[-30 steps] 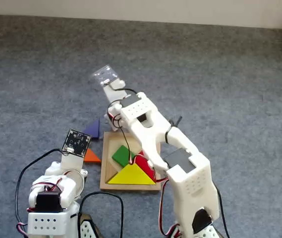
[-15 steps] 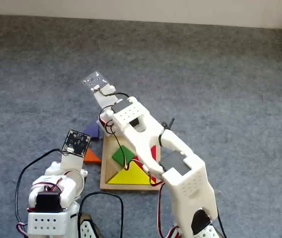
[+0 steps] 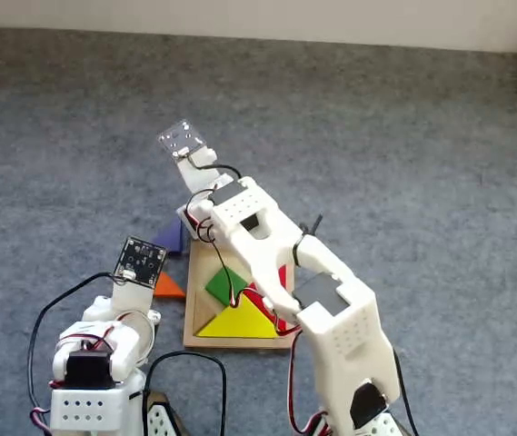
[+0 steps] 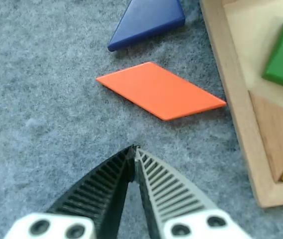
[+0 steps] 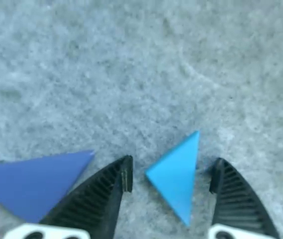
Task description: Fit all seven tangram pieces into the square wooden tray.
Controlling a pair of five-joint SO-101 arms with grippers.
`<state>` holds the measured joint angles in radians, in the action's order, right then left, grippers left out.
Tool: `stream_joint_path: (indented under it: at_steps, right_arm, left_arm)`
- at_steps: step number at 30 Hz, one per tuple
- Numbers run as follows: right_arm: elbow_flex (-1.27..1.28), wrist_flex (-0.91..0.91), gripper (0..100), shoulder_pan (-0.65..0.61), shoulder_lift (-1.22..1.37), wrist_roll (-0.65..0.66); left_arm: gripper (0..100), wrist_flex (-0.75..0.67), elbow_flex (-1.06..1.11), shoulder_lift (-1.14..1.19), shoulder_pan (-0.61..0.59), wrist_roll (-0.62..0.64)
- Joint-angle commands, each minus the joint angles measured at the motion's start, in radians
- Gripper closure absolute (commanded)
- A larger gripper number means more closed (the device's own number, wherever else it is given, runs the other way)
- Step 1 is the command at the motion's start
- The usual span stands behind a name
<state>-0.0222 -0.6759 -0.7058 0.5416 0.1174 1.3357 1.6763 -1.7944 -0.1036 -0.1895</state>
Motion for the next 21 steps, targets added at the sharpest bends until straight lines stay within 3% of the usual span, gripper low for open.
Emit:
stream_joint_path:
  at_steps: [1, 5, 15, 21]
  right_arm:
    - [-0.051, 0.018, 81.7, 0.042, 0.008, -0.012]
    - [-0.058, 0.016, 88.2, 0.058, 0.058, -0.012]
    - [-0.117, -0.153, 88.7, 0.065, -0.021, -0.006]
    - [-0.090, -0.308, 88.7, 0.061, -0.217, 0.129]
  left_arm:
    - [99, 0.005, 0.019, -0.019, 0.016, 0.008]
    - [99, 0.005, 0.019, -0.019, 0.016, 0.008]
    - [99, 0.005, 0.019, -0.019, 0.016, 0.008]
    - [99, 0.005, 0.019, -0.019, 0.016, 0.008]
